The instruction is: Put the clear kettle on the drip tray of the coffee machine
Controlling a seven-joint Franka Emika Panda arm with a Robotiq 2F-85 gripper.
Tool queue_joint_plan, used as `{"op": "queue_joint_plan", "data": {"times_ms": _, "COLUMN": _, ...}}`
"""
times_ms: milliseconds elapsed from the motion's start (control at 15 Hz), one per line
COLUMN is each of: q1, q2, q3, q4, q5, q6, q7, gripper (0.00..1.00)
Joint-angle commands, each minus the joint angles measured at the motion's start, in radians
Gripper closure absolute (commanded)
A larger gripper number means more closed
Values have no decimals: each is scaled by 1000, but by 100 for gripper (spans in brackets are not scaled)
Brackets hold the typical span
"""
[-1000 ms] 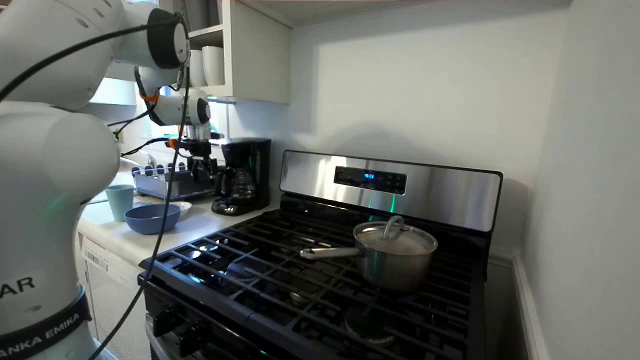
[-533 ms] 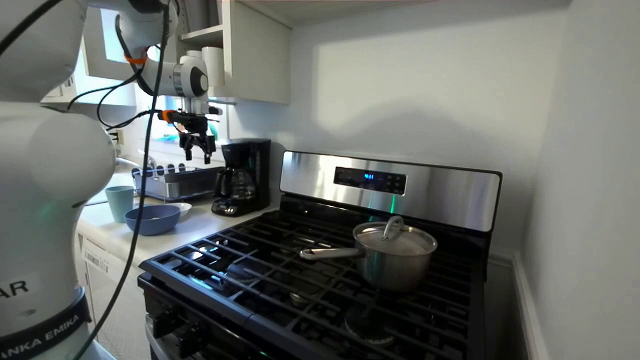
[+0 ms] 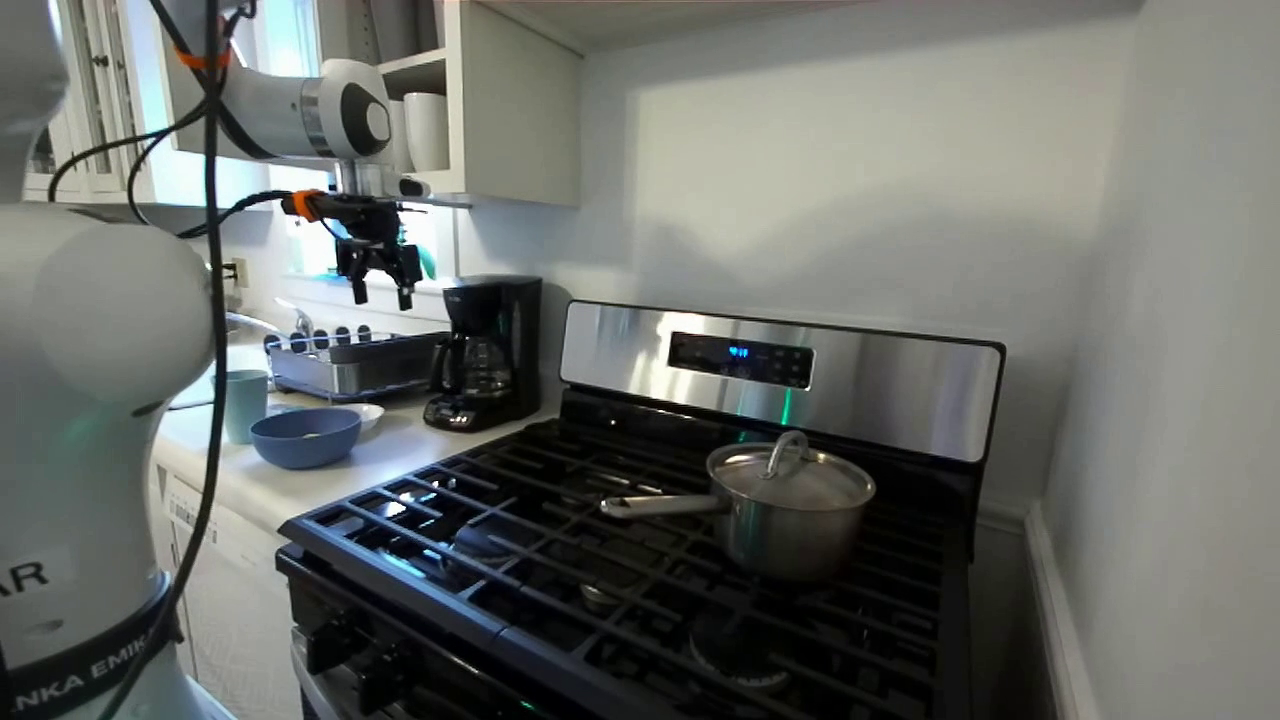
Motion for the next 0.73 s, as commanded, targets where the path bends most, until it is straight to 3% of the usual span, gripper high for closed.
{"op": "queue_joint_plan", "data": {"times_ms": 0, "q1": -38, "q2": -219, "q3": 25, "q4": -240, "q5": 81, "q6": 72, "q7": -48, "gripper": 0}}
{"op": "queue_joint_plan", "data": {"times_ms": 67, "q1": -37, "q2": -255, "q3": 24, "q4": -277, "q5": 111, "q6": 89, "q7": -89, "gripper": 0}}
{"op": "queue_joint_plan", "data": {"times_ms": 133, "q1": -53, "q2": -139, "q3": 44, "q4": -154, "q5": 58, "q6": 36, "q7": -36, "gripper": 0}}
{"op": "queue_joint_plan", "data": {"times_ms": 667, "q1": -66, "q2": -148, "q3": 57, "q4": -170, "q5": 61, "q6": 39, "q7": -42, "gripper": 0}}
